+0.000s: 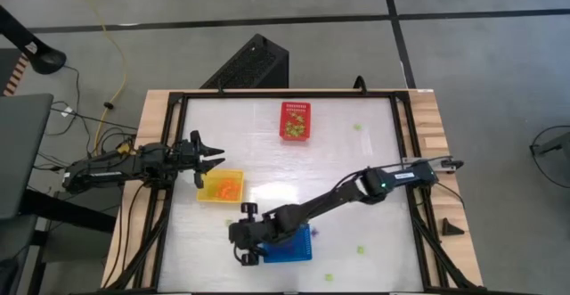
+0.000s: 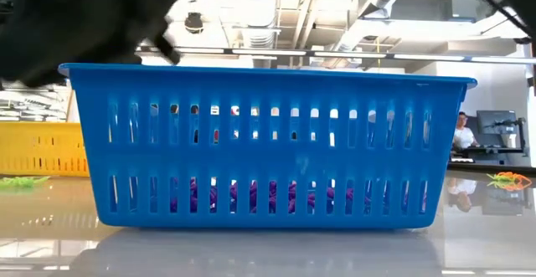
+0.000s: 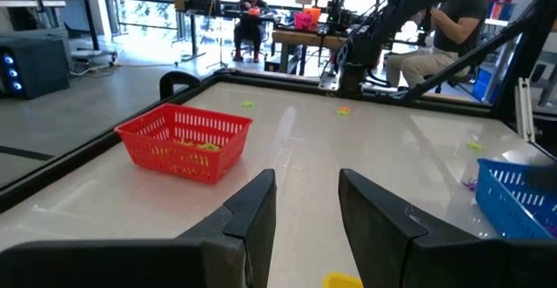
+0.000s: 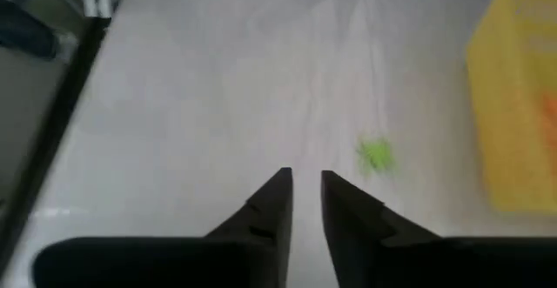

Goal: Sort Halloween decoration
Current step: Put the green spider toy into the red basket

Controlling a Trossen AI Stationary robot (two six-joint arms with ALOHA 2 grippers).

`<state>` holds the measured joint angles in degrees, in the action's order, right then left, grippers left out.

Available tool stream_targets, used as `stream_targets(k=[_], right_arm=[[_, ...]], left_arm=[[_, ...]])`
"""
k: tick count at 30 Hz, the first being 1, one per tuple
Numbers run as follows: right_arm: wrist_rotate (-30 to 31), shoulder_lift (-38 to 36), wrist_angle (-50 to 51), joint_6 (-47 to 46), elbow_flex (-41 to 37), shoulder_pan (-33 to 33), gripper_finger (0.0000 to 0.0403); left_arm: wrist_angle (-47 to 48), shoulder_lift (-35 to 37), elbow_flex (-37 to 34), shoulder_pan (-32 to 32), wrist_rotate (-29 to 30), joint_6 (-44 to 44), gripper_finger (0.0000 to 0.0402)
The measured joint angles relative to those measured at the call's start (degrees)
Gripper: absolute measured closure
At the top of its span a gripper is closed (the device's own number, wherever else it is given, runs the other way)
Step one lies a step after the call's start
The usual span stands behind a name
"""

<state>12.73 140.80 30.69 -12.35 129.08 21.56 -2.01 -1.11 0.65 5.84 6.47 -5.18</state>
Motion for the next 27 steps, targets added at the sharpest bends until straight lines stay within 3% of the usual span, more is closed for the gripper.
stream_targets(k=[4,13,19,27], right_arm=[[0.2,4.5,-7.1,0.8,-0.1,-1.5,0.0266],[-1.0,6.7,-12.7,0.4,0.0,-5.2,0.0155],[-3.3,9.7,-14.0,-0.8,0.0,-5.6,0.0148],[-1.5,12.6,-16.9,-0.6,0.3,-5.4,0.0150]], left_arm=[[0.0,0.0,0.0,0.0,0.0,0.0,0.0285],[0.0,0.0,0.0,0.0,0.0,0.0,0.0285],[0.0,0.0,0.0,0.0,0.0,0.0,0.0285],[0.0,0.0,0.0,0.0,0.0,0.0,0.0285]])
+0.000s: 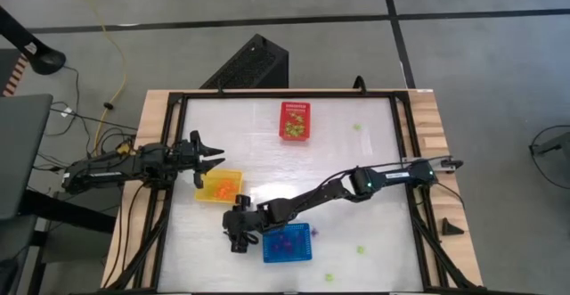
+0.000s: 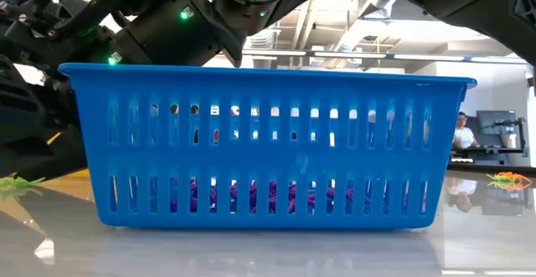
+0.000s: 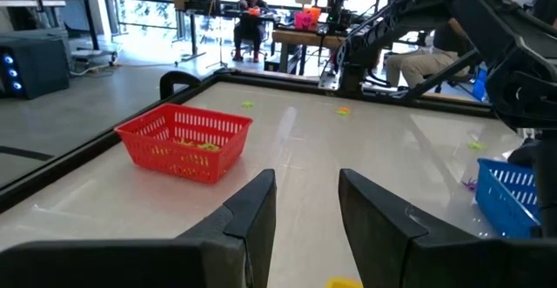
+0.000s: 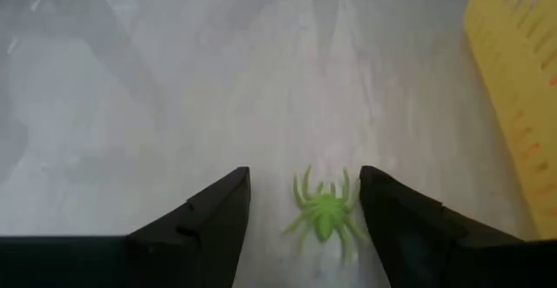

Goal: Sort Halloween decoration
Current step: Put the green spider toy into the red basket

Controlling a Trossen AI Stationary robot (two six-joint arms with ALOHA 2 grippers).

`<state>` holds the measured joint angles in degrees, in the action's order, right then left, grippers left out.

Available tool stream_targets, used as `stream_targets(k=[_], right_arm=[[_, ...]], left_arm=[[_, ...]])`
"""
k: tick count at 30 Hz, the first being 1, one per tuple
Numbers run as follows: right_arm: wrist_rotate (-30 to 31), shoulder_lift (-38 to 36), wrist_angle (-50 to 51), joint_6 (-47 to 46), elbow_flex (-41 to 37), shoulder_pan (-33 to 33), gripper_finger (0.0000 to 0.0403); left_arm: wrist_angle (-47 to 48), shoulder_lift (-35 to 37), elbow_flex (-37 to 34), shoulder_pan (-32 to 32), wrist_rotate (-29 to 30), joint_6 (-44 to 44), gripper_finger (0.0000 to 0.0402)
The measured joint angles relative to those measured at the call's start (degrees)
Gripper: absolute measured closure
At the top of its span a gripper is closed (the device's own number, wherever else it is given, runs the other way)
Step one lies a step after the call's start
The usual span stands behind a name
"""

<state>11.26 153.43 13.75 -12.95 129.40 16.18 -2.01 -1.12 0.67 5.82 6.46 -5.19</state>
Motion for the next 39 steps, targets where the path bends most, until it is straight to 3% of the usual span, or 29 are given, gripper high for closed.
stream_targets(k=[4,15,24,31,39], right_arm=[[1.0,0.2,1.7,0.0,0.0,0.0,0.0184],[0.0,0.1,2.1,0.8,0.7,0.4,0.0383],[-0.2,0.1,4.6,1.4,5.0,0.8,0.0380],[-0.5,-5.2,8.6,2.4,5.0,0.9,0.0380],[-0.5,-13.6,21.3,5.2,5.0,0.9,0.0381]], left_arm=[[0.0,0.0,0.0,0.0,0.0,0.0,0.0285],[0.0,0.0,0.0,0.0,0.0,0.0,0.0285],[0.0,0.0,0.0,0.0,0.0,0.0,0.0285],[0.0,0.0,0.0,0.0,0.0,0.0,0.0285],[0.0,0.0,0.0,0.0,0.0,0.0,0.0285]])
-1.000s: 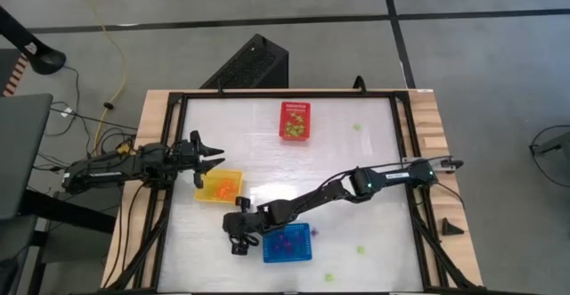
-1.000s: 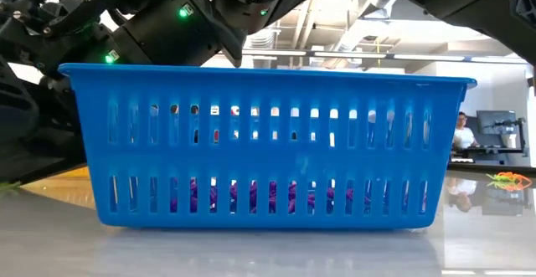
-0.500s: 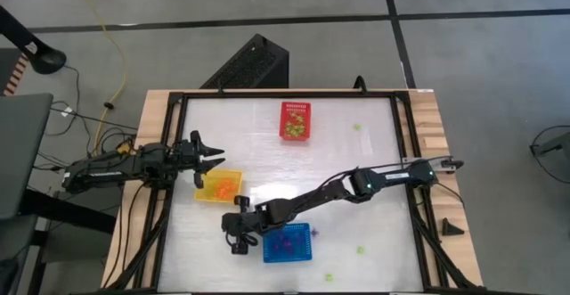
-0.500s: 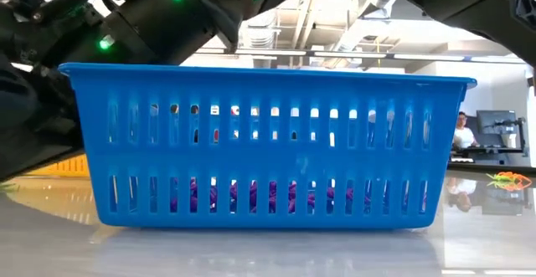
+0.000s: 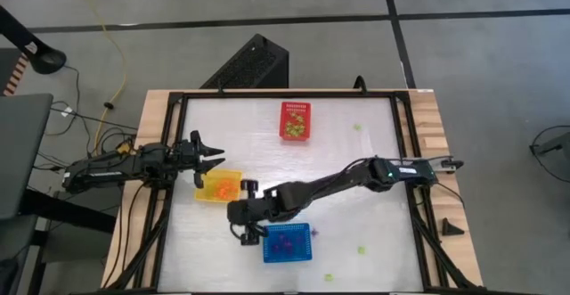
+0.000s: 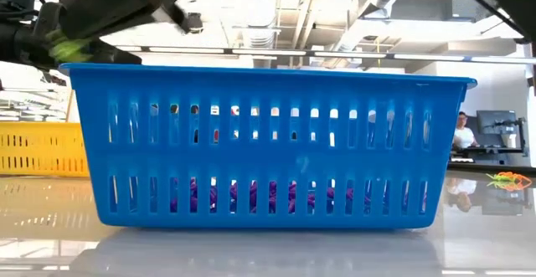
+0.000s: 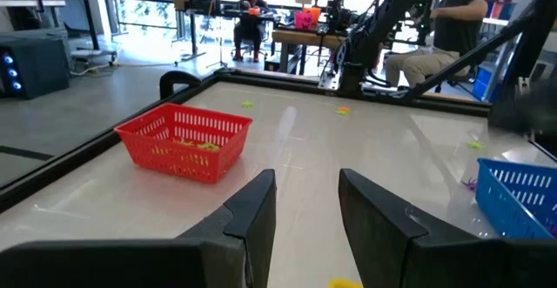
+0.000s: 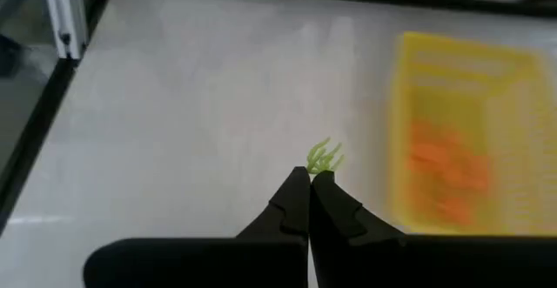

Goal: Sort Halloween decoration
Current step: Put the green spider toy into the red basket

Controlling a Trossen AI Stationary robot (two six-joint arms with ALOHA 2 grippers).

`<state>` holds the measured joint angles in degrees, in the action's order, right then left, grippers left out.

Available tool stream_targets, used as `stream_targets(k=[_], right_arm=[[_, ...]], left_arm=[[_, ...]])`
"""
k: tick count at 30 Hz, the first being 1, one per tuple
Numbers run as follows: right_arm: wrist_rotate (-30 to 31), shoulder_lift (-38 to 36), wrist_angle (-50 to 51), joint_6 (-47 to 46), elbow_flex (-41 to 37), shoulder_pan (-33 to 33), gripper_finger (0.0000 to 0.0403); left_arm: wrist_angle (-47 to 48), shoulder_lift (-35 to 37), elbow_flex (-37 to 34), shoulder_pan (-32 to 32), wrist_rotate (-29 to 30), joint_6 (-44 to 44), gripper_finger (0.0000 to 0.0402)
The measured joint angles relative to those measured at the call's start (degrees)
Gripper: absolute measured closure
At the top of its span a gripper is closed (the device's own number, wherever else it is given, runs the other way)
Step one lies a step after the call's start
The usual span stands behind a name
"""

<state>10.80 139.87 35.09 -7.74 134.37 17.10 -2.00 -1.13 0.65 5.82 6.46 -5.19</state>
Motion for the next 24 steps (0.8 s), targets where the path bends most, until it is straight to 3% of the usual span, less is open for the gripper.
stream_targets(k=[6,16,20,24], right_arm=[[5.8,-7.1,12.8,2.2,0.0,-2.9,0.0381],[9.2,-15.0,35.4,0.3,0.1,-16.1,0.0381],[10.3,-15.1,39.9,0.2,0.1,-22.4,0.0378],[10.4,-15.1,37.8,0.8,-1.6,-28.0,0.0369]], left_arm=[[0.0,0.0,0.0,0.0,0.0,0.0,0.0285],[0.0,0.0,0.0,0.0,0.0,0.0,0.0285],[0.0,0.0,0.0,0.0,0.0,0.0,0.0285],[0.0,0.0,0.0,0.0,0.0,0.0,0.0285]])
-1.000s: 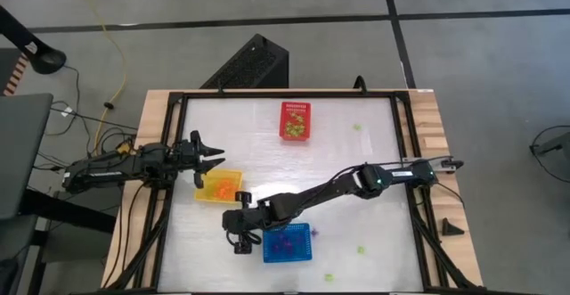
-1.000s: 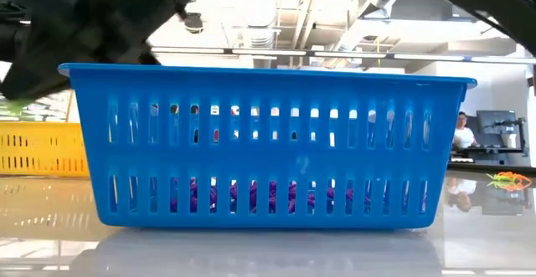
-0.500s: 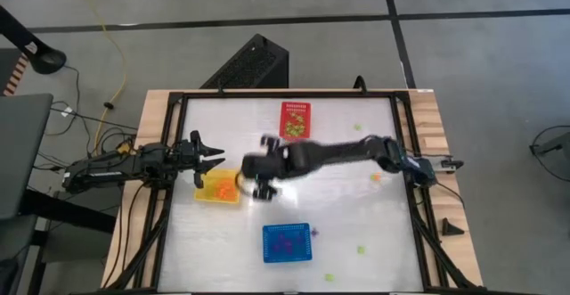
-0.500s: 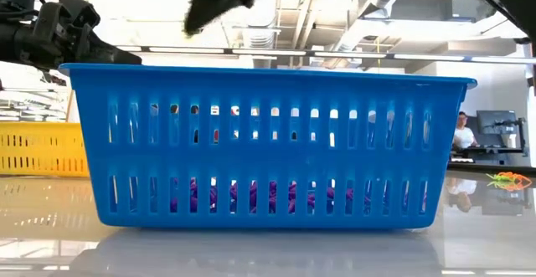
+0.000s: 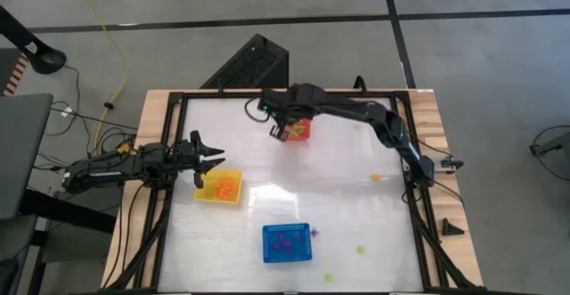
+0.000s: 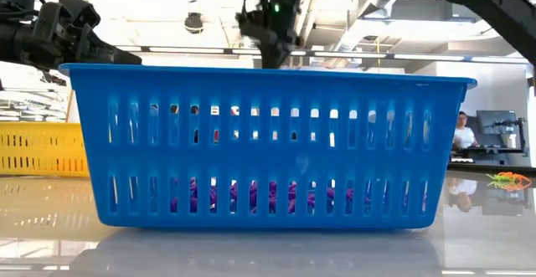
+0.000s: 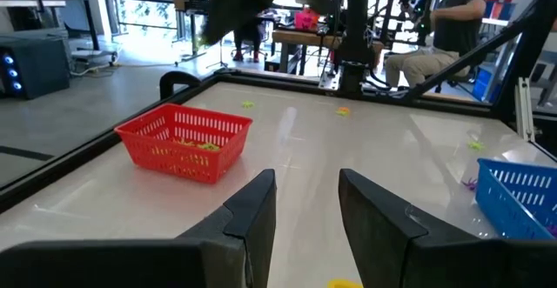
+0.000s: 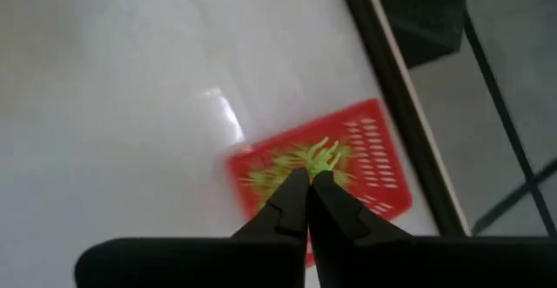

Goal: Sort Halloween decoration
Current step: Put the green spider toy into the red basket

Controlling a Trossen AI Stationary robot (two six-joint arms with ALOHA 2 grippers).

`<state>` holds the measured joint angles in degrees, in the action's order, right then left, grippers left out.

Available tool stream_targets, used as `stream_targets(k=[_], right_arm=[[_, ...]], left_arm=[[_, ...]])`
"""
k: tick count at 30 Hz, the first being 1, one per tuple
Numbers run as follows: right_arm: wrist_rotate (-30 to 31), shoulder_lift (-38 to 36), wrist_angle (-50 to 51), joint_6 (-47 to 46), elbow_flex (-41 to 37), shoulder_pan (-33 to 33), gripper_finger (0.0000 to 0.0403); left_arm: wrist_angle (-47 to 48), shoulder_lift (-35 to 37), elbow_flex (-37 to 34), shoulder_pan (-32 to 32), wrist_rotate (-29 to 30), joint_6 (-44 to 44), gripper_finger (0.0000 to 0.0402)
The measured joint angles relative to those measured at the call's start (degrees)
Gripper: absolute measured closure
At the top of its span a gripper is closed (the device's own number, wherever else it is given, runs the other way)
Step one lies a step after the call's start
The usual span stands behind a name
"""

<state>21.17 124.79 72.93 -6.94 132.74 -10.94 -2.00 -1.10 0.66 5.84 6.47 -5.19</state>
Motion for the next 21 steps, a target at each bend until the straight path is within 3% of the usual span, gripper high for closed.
stream_targets(k=[9,12,15,21], right_arm=[[-3.3,0.1,-3.7,1.2,-9.7,-9.2,0.0348],[-7.9,0.1,-5.3,1.6,-11.7,-11.1,0.0332],[-11.7,0.1,-5.1,1.6,-12.2,-12.4,0.0303],[-12.2,-0.9,-1.7,5.1,-12.2,-12.7,0.0219]], left_arm=[[0.0,0.0,0.0,0.0,0.0,0.0,0.0285],[0.0,0.0,0.0,0.0,0.0,0.0,0.0285],[0.0,0.0,0.0,0.0,0.0,0.0,0.0285],[0.0,0.0,0.0,0.0,0.0,0.0,0.0285]])
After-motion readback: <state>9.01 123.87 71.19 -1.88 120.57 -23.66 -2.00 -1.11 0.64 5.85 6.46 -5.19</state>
